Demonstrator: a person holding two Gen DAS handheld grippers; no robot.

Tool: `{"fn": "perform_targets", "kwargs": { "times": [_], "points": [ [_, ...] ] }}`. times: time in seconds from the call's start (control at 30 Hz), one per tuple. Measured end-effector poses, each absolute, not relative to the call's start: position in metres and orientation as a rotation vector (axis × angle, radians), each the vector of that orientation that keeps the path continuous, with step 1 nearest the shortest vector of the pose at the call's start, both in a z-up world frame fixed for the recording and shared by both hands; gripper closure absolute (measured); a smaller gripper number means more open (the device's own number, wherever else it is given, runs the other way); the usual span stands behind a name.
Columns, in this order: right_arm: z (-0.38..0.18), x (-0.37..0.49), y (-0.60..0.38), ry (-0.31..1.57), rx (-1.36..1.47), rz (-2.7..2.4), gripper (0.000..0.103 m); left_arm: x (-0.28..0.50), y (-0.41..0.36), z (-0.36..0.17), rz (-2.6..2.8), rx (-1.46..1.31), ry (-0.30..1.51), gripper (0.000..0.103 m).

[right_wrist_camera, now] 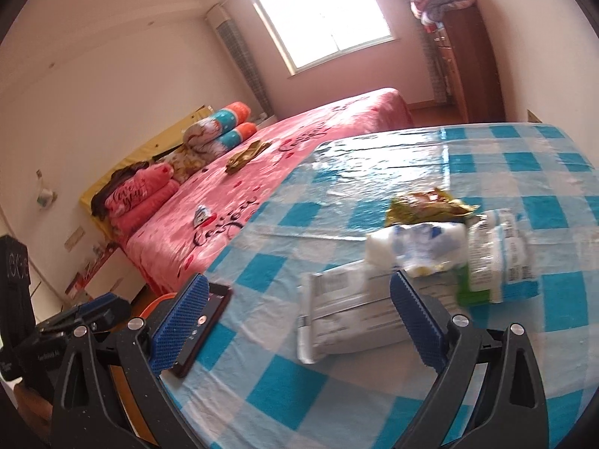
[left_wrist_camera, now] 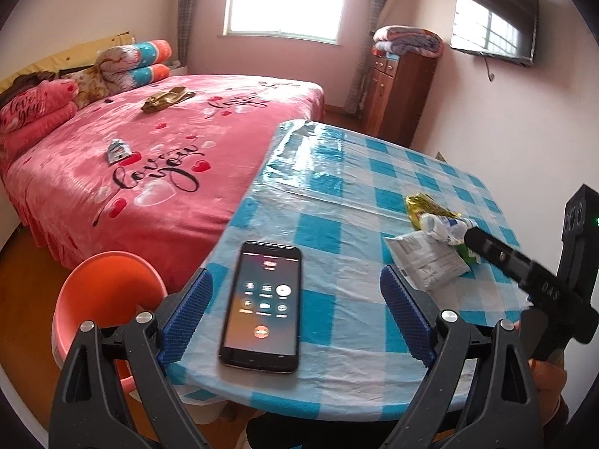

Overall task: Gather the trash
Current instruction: 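Withdraw both open tools from the bucket back over the table, then close the left tool on the white wipes packet and yogurt bottle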

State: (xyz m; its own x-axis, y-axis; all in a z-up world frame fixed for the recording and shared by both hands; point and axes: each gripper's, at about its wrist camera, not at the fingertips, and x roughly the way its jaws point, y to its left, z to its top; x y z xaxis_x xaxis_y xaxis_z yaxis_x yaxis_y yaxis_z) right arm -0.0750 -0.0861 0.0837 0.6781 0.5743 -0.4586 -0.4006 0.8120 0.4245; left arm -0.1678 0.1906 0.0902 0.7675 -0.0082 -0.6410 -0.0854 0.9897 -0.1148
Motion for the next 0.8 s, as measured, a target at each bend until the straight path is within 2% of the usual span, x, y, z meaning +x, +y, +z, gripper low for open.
{"fn": "perform_targets", "kwargs": {
  "times": [0.8],
  "points": [
    [0.058,-0.04,-0.201,0.656,0.453,0.318,0.007,-0.115,0.089,0.077,-0.136,0.014,0.768,0.012]
  ]
}}
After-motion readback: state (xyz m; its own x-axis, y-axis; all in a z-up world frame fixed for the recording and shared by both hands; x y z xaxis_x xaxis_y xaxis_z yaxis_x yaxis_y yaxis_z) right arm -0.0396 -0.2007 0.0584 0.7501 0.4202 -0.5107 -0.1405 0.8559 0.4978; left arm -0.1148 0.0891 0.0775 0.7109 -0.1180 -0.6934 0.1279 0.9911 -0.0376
